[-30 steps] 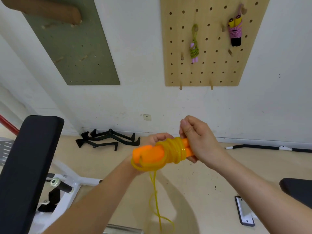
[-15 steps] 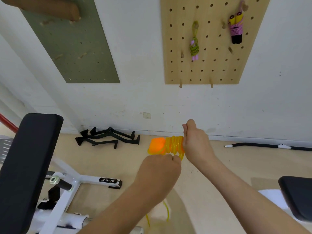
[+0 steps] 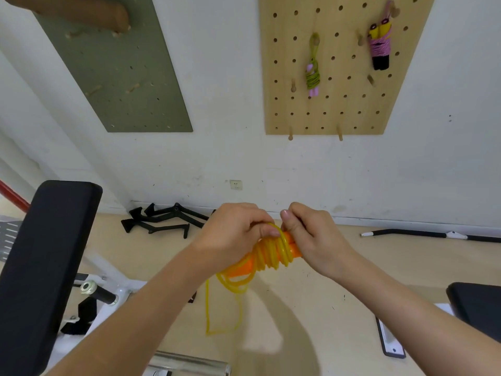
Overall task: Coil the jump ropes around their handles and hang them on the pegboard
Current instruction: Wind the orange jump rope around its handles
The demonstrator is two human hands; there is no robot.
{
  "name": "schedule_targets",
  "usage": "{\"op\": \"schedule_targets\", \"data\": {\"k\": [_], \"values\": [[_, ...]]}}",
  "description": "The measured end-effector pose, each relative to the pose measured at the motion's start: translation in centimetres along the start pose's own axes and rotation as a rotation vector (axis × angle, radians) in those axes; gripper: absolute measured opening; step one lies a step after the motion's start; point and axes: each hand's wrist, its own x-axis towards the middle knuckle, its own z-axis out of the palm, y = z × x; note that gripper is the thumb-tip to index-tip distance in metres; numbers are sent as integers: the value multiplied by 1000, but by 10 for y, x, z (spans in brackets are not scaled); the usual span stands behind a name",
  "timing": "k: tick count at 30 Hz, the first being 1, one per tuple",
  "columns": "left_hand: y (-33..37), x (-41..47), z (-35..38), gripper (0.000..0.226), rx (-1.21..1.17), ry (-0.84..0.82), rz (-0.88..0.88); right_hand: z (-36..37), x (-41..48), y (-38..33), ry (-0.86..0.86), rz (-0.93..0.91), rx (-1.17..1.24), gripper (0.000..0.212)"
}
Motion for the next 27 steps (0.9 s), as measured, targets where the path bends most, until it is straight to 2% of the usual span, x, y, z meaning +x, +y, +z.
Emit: {"op": "schedule_targets", "data": {"k": [4, 8, 12, 15, 17, 19, 21, 23, 25, 27], "values": [[1, 2, 1, 14, -283, -144, -131, -4, -1, -6, -92, -24, 14, 33], [5, 1, -3, 19, -576, -221, -226, -10, 1, -16, -110, -49, 138, 25], [5, 1, 4, 22, -736, -185, -282, -10, 3, -22, 44, 171, 468, 22], [-4, -2, 22, 39, -871, -190, -449, -5, 4, -19, 155, 345, 533, 28], [-13, -13, 40, 34, -914, -154, -557, 0, 5, -17, 266, 426, 529, 32], [-18, -24, 62, 27, -795, -57, -528, 8, 8, -12, 388, 504, 554, 29], [-15, -32, 82, 33, -477, 48, -401, 17, 8, -3, 469, 504, 462, 24], [-10, -38, 97, 31, -42, 31, -266, 23, 7, 10, 473, 451, 278, 21], [-2, -45, 94, 31, 365, -16, -208, 23, 3, 20, 426, 394, 123, 22], [2, -54, 85, 31, 569, -27, -126, 18, 0, 27, 387, 347, -28, 21]]}}
